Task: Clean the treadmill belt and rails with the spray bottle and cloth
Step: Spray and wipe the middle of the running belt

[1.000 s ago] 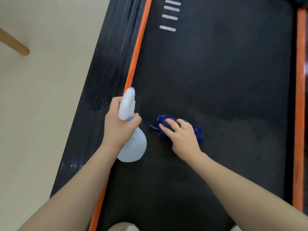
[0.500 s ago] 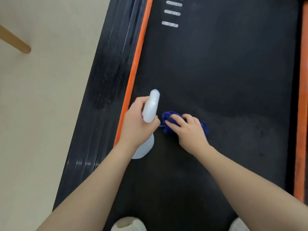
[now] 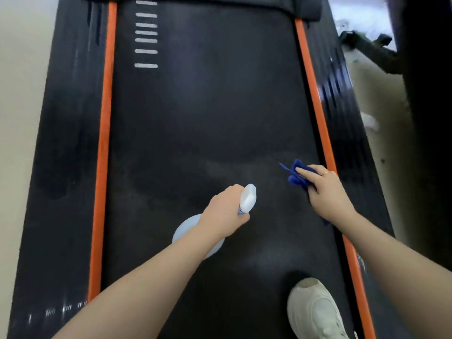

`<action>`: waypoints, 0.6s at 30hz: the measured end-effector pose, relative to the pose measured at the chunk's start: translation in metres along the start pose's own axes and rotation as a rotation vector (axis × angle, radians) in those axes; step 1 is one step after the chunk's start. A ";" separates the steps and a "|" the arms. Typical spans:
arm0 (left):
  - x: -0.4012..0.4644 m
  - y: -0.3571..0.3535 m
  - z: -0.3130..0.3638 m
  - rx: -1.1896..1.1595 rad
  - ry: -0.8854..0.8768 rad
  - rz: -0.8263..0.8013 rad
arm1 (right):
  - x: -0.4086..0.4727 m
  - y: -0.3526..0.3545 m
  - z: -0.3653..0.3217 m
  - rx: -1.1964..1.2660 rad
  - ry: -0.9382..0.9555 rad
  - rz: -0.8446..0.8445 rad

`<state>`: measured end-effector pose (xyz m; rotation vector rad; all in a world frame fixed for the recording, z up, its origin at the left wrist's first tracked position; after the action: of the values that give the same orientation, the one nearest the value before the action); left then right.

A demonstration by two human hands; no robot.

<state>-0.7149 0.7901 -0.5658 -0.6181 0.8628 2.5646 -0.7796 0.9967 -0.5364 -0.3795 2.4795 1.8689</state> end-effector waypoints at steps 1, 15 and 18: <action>0.005 -0.011 0.001 0.024 0.031 -0.020 | -0.005 0.005 0.017 0.013 -0.056 0.023; 0.057 -0.075 0.080 0.008 0.086 0.013 | -0.040 0.027 0.113 0.236 -0.341 0.098; 0.050 -0.048 0.055 -0.094 0.169 0.143 | -0.037 0.016 0.118 0.250 -0.384 0.089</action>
<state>-0.7504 0.8711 -0.5751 -0.8391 0.8724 2.7247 -0.7628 1.1200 -0.5491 0.0904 2.4451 1.4579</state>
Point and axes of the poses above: each hand's wrist, its own x-axis towards the middle knuckle, its own y-axis out of the back of the hand, z = x × y, the point moved 9 cm from there along x, towards the middle knuckle, and after that the axes turned 4 degrees about -x, right-handed, at the moved point
